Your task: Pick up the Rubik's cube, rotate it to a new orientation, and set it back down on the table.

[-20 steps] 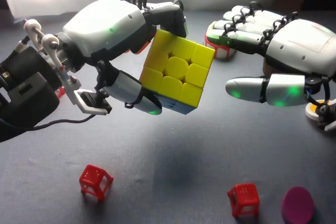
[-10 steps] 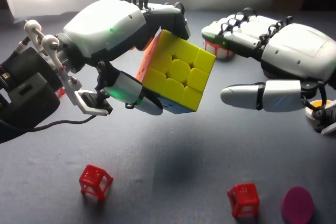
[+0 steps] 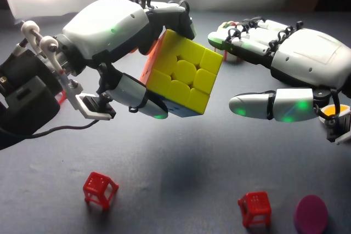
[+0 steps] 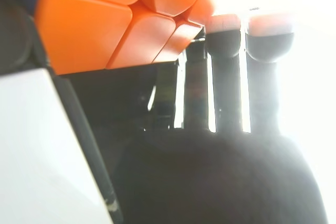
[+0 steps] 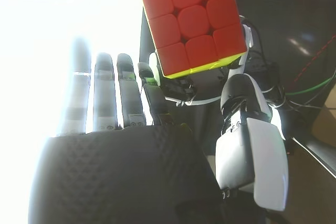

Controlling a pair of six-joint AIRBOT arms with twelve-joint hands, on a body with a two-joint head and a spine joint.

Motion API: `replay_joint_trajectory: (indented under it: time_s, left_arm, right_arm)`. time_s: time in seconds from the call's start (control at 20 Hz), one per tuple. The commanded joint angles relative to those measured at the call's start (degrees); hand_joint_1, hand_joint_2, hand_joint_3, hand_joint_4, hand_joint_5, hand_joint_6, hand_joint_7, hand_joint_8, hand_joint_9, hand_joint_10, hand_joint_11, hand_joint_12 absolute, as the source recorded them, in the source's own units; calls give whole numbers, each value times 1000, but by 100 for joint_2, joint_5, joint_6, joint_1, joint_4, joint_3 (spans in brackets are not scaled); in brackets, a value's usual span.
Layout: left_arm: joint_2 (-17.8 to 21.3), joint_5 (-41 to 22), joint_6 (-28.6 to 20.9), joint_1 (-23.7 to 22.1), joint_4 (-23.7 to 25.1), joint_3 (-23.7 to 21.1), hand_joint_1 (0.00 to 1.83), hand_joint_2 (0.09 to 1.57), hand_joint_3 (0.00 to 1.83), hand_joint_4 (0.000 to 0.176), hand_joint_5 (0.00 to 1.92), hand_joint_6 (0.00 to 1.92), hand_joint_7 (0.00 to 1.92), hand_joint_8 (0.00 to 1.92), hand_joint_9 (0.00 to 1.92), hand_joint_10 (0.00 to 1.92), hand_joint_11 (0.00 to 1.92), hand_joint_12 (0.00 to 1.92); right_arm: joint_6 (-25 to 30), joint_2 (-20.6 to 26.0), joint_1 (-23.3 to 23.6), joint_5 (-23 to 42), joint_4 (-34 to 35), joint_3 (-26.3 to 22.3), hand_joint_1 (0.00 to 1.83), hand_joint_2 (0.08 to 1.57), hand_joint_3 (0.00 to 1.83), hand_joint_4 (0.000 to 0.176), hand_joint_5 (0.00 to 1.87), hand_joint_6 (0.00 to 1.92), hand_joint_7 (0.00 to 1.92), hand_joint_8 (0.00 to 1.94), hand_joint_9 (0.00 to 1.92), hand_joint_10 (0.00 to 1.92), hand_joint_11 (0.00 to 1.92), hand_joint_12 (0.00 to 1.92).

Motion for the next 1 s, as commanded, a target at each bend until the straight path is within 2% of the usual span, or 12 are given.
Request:
replay_joint_trajectory:
  time_s: [0.0,0.1,0.15,0.2,0.3,0.4,0.5,0.55,0.7,0.85,0.9,0.95]
  left_arm:
    - [53,-906,-58,-49,-105,-15,1239,1253,0,0,938,949,829,1504,852,1866,928,1921]
    - [56,-920,-58,-44,-102,-25,1170,1220,0,0,938,1068,943,1823,1066,1919,1155,1921]
    - [58,-934,-58,-40,-87,-35,1213,1275,0,0,879,1041,814,1674,1080,1921,1167,1921]
    - [59,-935,-58,-40,-77,-40,1205,1307,0,0,821,1163,763,1660,1066,1921,1153,1921]
    - [65,-963,-59,-34,-75,-48,1154,1342,0,0,747,1387,719,1614,1101,1921,1186,1921]
    - [73,-1019,-60,-33,-71,-61,1169,1341,0,0,781,1306,693,1684,1136,1921,1217,1921]
    - [82,-1061,-60,-39,-51,-76,1208,1318,0,0,792,1159,764,1673,1148,1921,1243,1921]
    - [88,-1062,-59,-42,-38,-85,1152,1256,0,0,868,1202,1055,1871,1286,1921,1378,1921]
    - [87,-1044,-58,-42,-38,-83,1149,1219,0,0,920,1168,1049,1921,1189,1921,1301,1921]
    - [87,-1018,-44,-31,-81,-70,1154,1211,0,0,935,1150,1054,1921,1180,1921,1306,1921]
    - [86,-1010,-42,-29,-91,-64,1212,1253,0,0,911,1056,863,1613,1000,1921,1129,1921]
    - [86,-1007,-39,-29,-98,-63,1204,1256,0,0,852,1188,888,1380,1002,1765,1070,1894]
  right_arm:
    - [31,20,25,685,186,5,0,1167,2,0,10,2,22,11,37,9,0,572]
    - [31,21,25,683,211,28,0,1164,0,0,114,22,77,8,40,9,0,280]
    - [31,21,25,682,254,46,0,1166,1,0,132,26,97,13,56,15,0,257]
    - [31,21,24,675,302,63,0,1168,1,0,133,22,77,2,13,20,0,51]
    - [31,21,19,622,358,90,0,1172,3,0,95,4,78,2,24,30,0,1]
    - [31,21,3,534,356,108,0,1194,11,0,164,33,169,36,101,64,28,14]
    - [31,21,-23,497,342,116,0,1211,0,0,222,11,252,7,178,128,0,803]
    - [31,21,-25,486,323,116,0,1204,0,0,122,3,163,1,129,108,0,896]
    - [31,21,-25,466,211,108,0,1192,0,0,0,0,5,0,16,45,0,639]
    - [31,21,-25,500,93,25,0,1189,0,0,0,0,33,6,92,81,0,1094]
    - [31,21,-25,532,48,-4,0,1194,2,0,0,0,6,0,81,79,0,1139]
    - [31,21,-25,563,18,-39,0,1191,0,0,0,0,17,6,100,89,0,1144]
